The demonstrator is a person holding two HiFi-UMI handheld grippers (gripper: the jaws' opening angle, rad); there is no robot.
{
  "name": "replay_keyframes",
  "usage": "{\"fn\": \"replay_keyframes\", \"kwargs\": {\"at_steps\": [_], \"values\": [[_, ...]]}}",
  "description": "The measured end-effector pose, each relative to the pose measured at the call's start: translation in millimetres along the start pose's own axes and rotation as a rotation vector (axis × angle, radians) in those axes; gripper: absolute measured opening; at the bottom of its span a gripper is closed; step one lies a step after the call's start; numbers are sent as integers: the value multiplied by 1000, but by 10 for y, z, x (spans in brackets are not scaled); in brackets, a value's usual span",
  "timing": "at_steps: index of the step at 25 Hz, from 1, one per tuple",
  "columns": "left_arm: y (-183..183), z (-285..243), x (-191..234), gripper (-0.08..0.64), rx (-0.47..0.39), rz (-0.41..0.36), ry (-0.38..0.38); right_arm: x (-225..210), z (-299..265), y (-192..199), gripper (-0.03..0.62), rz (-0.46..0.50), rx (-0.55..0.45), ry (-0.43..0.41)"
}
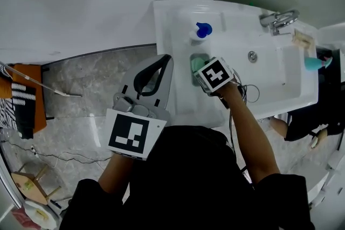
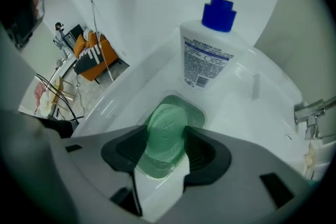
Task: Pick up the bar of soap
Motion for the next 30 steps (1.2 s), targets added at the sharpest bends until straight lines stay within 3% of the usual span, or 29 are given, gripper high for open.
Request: {"fn": "replay_keyframes", "kwargs": {"at_steps": [3, 6, 7, 8, 11, 13, 15, 17, 19, 26, 30], "values": [[-13, 38, 50, 8, 10, -7, -5, 13, 57, 81, 209, -86, -82, -29], [0, 63, 99, 8, 18, -9, -17, -40, 132, 107, 168, -112, -140, -15], [4, 68, 105, 8, 19, -9, -19, -51, 158, 109, 105, -121, -154, -5], [6, 68, 106, 8, 20, -10, -20, -57, 178, 116, 7, -116, -158, 11], [6, 56, 97, 8, 23, -17, -15, -39, 178, 167, 8, 16, -111, 55], [7, 47, 93, 8, 23, -19, -13, -24, 163, 191, 76, 151, -84, 51], [6, 43, 91, 8, 23, -19, -12, 19, 157, 206, 222, 268, -54, -16], [4, 45, 90, 8, 23, -20, -13, 55, 138, 231, 291, 317, -13, -93], [3, 40, 92, 8, 24, -23, -14, 43, 106, 224, 295, 312, -6, -104], [3, 27, 111, 8, 28, -22, -20, 18, 11, 69, 295, 308, 1, 25], [22, 17, 120, 8, 36, -24, -21, -24, -9, 21, 295, 319, 4, 41]]}}
Point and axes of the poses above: the fingertips, and each gripper's own axes: z backward along the fingers, x to its left, y out of its underside, the point moved 5 cm from there along z, backward along the fingers, and after that the axes turned 7 degrees about -x, right-handed, at the moved point
